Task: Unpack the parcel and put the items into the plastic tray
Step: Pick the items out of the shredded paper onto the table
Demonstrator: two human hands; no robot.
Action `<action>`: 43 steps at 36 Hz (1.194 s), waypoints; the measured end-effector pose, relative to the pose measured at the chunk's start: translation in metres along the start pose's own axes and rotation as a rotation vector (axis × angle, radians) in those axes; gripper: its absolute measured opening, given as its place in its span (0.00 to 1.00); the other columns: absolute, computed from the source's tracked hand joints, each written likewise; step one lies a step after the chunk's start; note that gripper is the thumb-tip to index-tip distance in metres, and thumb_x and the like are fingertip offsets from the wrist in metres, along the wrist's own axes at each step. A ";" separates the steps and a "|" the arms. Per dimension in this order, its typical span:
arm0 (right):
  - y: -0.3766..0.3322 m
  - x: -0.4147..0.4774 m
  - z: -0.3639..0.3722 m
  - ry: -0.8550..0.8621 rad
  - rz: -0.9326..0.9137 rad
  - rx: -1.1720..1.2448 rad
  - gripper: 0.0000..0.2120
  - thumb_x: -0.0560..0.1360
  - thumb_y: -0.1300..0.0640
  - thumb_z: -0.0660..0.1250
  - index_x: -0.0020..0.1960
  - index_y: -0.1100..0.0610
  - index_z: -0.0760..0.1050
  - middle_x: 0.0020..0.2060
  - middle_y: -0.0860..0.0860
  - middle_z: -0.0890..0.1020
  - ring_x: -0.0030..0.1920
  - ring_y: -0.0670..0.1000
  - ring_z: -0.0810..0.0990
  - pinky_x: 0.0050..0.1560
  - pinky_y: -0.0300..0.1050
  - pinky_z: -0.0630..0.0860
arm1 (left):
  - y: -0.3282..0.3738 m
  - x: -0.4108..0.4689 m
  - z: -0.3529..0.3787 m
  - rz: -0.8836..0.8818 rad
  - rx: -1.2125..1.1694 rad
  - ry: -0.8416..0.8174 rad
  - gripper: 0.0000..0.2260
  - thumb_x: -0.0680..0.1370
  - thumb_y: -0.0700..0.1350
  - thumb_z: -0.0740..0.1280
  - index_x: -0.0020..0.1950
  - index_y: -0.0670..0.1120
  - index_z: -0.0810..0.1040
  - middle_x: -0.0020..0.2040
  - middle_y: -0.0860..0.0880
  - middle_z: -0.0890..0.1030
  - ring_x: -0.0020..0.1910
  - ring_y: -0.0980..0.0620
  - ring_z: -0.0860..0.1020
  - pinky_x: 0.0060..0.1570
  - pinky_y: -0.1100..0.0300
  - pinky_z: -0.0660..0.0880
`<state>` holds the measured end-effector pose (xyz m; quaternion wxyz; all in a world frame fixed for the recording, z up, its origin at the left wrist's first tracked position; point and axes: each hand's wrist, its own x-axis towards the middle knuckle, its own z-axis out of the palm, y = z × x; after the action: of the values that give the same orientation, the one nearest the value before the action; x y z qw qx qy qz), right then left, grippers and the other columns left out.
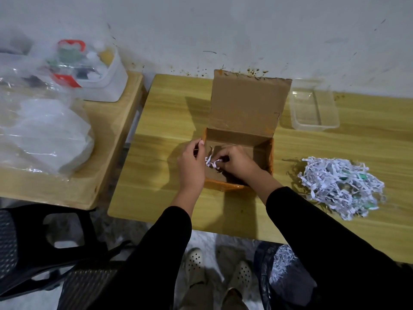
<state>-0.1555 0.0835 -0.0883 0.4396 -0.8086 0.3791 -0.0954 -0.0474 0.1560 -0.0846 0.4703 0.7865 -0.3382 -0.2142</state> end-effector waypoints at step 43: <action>-0.016 -0.038 -0.062 0.325 0.135 -0.078 0.05 0.75 0.63 0.65 0.45 0.65 0.77 0.45 0.63 0.78 0.46 0.60 0.76 0.44 0.44 0.66 | 0.033 0.000 -0.007 0.020 0.225 -0.017 0.09 0.78 0.37 0.60 0.55 0.37 0.76 0.53 0.42 0.74 0.45 0.52 0.70 0.45 0.70 0.62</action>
<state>-0.2037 0.0749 -0.0322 0.3460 -0.7719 0.5019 -0.1804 -0.0541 0.1489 -0.0519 0.3782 0.8290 -0.3719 -0.1772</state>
